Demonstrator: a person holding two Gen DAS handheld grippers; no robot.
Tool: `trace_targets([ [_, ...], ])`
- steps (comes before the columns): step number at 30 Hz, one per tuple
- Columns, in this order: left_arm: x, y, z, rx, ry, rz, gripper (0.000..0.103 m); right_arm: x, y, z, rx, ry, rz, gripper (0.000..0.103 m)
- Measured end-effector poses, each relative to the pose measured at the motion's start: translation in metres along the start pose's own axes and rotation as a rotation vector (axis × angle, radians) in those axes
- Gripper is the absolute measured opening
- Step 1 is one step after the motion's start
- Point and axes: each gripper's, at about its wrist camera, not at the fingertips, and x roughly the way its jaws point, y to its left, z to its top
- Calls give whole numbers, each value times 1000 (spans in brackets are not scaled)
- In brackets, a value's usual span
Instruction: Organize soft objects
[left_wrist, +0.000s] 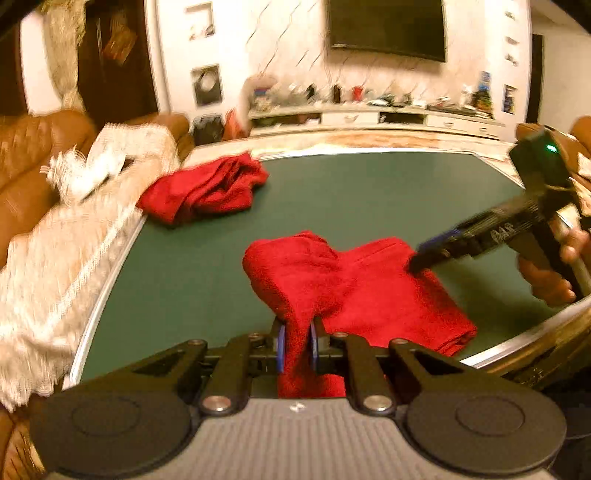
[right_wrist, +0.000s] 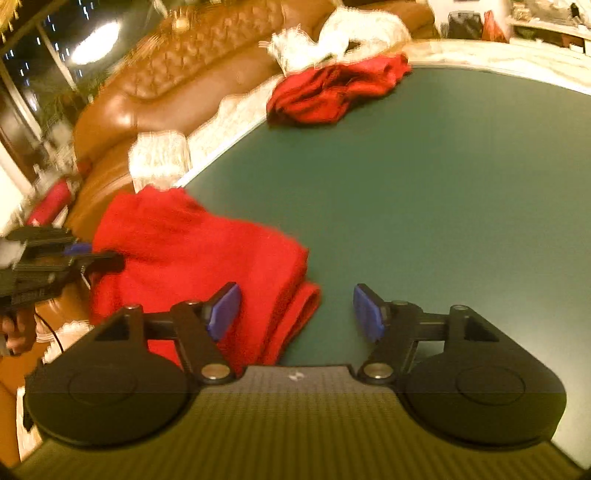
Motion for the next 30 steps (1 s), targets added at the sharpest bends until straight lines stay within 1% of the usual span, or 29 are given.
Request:
trace_targets([
  [2, -5, -3, -1, 17, -42, -19, 14, 0, -4, 1, -27, -48, 15, 77],
  [4, -9, -4, -4, 24, -85, -47, 14, 4, -12, 8, -63, -34, 79, 82],
  [6, -12, -6, -6, 46, -116, -63, 14, 13, -21, 19, -88, 7, 167, 83],
  [8, -8, -6, -8, 62, -122, -67, 14, 19, -30, 32, -106, 24, 225, 83],
  [11, -4, -4, -13, 50, -121, -66, 14, 29, -38, 54, -170, 22, 282, 83],
  [12, -2, -2, -15, 39, -122, -64, 14, 37, -41, 61, -182, 58, 316, 83],
  [13, -1, 0, -16, 28, -124, -63, 14, 47, -42, 66, -186, 114, 366, 83],
  [15, 0, 0, -18, 20, -129, -57, 14, 67, -40, 70, -201, 215, 394, 83],
  [17, 0, -2, -21, 13, -134, -55, 14, 70, -31, 67, -286, 238, 390, 83],
  [19, 2, -1, -24, 0, -141, -51, 14, 68, -22, 63, -345, 268, 391, 83],
  [21, 3, 0, -28, -15, -147, -47, 14, 65, -15, 57, -364, 306, 425, 83],
  [22, 4, 0, -28, -20, -148, -44, 14, 62, -10, 52, -385, 311, 420, 83],
  [24, 6, 2, -31, -38, -145, -40, 14, 55, -4, 44, -411, 299, 377, 74],
  [25, 8, 3, -33, -51, -143, -40, 14, 53, -7, 45, -382, 305, 369, 57],
  [26, 9, 4, -34, -64, -142, -39, 14, 52, -10, 46, -350, 312, 363, 43],
  [28, 10, 4, -36, -81, -139, -39, 14, 47, -19, 42, -283, 331, 386, 39],
  [30, 12, 4, -38, -94, -136, -37, 14, 41, -17, 37, -280, 318, 370, 39],
])
